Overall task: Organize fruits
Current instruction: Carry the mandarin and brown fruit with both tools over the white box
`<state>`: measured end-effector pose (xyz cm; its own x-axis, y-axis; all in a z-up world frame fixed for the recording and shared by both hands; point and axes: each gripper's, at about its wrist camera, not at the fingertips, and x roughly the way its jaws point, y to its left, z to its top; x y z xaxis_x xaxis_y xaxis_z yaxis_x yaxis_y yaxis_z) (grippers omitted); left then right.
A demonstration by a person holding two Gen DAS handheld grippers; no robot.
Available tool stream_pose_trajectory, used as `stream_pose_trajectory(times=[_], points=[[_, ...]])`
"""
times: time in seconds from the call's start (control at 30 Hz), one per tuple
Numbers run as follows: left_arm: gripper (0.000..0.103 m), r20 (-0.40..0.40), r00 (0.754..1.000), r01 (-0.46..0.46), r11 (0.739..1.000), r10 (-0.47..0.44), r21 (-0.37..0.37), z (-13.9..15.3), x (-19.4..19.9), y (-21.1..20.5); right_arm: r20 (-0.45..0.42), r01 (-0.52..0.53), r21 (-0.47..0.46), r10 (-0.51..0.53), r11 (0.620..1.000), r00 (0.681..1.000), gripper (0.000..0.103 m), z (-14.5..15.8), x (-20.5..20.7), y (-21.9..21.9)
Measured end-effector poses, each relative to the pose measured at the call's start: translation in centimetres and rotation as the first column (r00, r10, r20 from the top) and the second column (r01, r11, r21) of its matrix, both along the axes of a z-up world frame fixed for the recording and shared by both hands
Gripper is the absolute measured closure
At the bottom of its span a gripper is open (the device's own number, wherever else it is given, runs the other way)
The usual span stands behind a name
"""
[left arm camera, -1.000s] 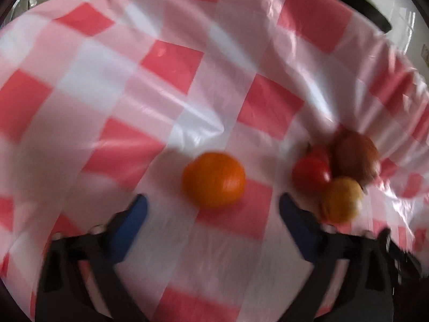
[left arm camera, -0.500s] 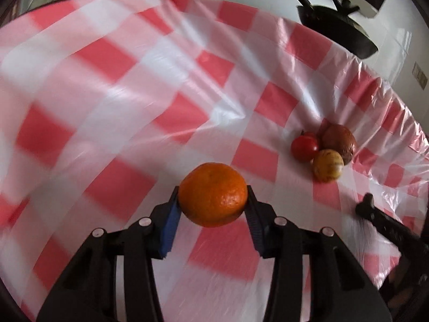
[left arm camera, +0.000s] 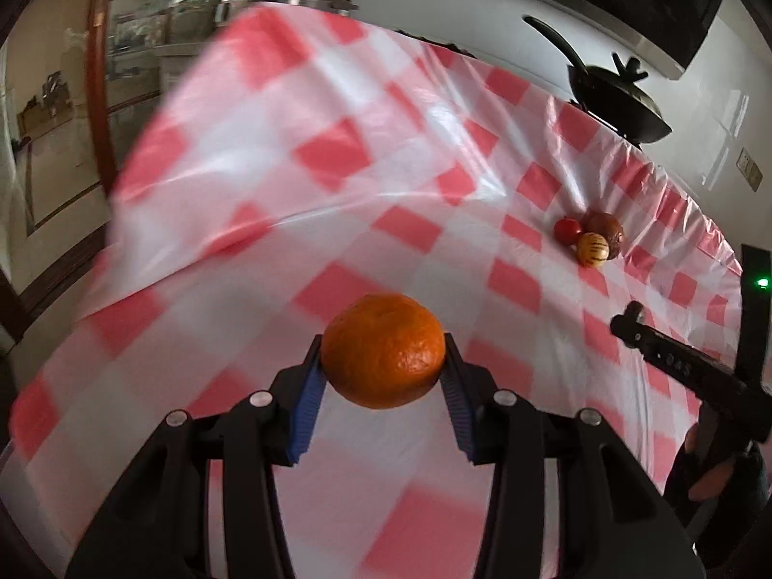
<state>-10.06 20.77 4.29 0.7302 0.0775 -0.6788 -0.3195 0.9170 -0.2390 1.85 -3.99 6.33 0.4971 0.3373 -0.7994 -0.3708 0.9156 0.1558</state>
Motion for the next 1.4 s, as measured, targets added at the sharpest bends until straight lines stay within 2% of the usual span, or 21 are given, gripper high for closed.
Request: stream_pose_trajectory(times=[0.2,0.33,0.5,0.7,0.8,0.9,1.03,1.17,1.3,1.4], points=[[0.057,0.012,0.999,-0.046,0.999,0.046,0.024,-0.1,-7.8,3.6,0.020,-0.187,-0.007,0.188,0.982,0.982,0.061,1.2,-9.0,8.1],[0.057,0.013,0.997,-0.071,0.997,0.070,0.042,-0.8,-11.9,5.5,0.045,-0.273,-0.045,0.275,0.961,0.960,0.061,1.8,-13.5,11.3],[0.057,0.008,0.993,-0.120,0.992,0.120,0.034,-2.0,-17.1,8.4,0.080,-0.362,-0.079,0.368,0.929,0.927,0.061,2.1,-18.4,13.8],[0.057,0.008,0.980,-0.199,0.979,0.199,0.038,-3.0,-21.9,11.4,0.108,-0.451,-0.083,0.458,0.889,0.882,0.061,2.3,-22.4,16.1],[0.057,0.001,0.974,-0.226,0.973,0.226,0.042,-3.5,-23.6,12.4,0.113,-0.511,-0.093,0.519,0.855,0.847,0.061,1.9,-25.0,17.4],[0.057,-0.007,0.963,-0.269,0.963,0.269,0.026,-4.3,-25.8,13.7,0.128,-0.579,-0.104,0.588,0.809,0.799,0.061,1.6,-27.9,18.4],[0.057,-0.017,0.949,-0.316,0.949,0.316,0.020,-5.2,-28.0,15.0,0.138,-0.671,-0.143,0.686,0.728,0.715,0.061,0.8,-32.1,20.1],[0.057,-0.064,0.935,-0.349,0.937,0.350,0.029,-7.3,-29.8,15.9,0.127,-0.741,-0.190,0.764,0.645,0.633,0.061,-0.4,-35.7,21.6],[0.057,-0.129,0.916,-0.378,0.925,0.379,0.028,-10.0,-31.2,16.7,0.077,-0.786,-0.228,0.815,0.575,0.575,0.061,-2.5,-37.9,22.7],[0.057,-0.175,0.902,-0.395,0.918,0.394,0.031,-11.9,-31.7,17.0,0.038,-0.804,-0.251,0.836,0.539,0.548,0.061,-4.1,-38.8,23.1]])
